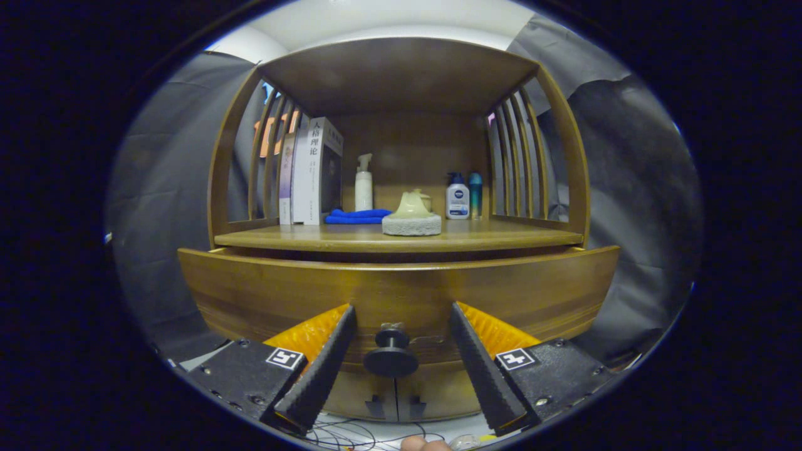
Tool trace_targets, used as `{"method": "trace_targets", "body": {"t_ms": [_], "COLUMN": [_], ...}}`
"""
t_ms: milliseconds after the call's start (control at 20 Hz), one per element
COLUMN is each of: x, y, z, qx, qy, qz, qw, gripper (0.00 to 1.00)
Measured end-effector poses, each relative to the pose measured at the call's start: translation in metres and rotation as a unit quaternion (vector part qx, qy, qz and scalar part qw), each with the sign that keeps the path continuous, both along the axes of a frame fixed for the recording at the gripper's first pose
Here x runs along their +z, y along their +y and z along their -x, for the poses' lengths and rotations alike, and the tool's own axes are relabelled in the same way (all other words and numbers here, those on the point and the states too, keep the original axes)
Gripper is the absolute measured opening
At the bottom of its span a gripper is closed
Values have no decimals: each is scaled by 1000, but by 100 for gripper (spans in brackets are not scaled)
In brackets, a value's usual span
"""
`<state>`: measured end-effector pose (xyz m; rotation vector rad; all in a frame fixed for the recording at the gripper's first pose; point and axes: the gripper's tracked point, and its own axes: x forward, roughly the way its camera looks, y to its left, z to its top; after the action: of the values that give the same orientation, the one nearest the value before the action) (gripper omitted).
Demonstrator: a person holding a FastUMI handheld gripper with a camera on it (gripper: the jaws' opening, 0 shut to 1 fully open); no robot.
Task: Pull open the drawer, take out the items inside it, and place them on the countertop above the cabinet.
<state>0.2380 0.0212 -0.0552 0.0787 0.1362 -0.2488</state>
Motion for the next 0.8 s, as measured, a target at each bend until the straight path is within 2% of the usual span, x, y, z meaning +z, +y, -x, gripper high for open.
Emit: {"method": "trace_targets", "body": {"t_ms": [400, 650, 800], "x": [-1, -9, -5], "y": [-7, -14, -14], "z": [-29, -47, -51], "qx": [3, 2, -6], "qy": [-15, 9, 0], "qz": [-6, 12, 10], "qw": [1000, 1000, 1000], "gripper": [98, 98, 98]}}
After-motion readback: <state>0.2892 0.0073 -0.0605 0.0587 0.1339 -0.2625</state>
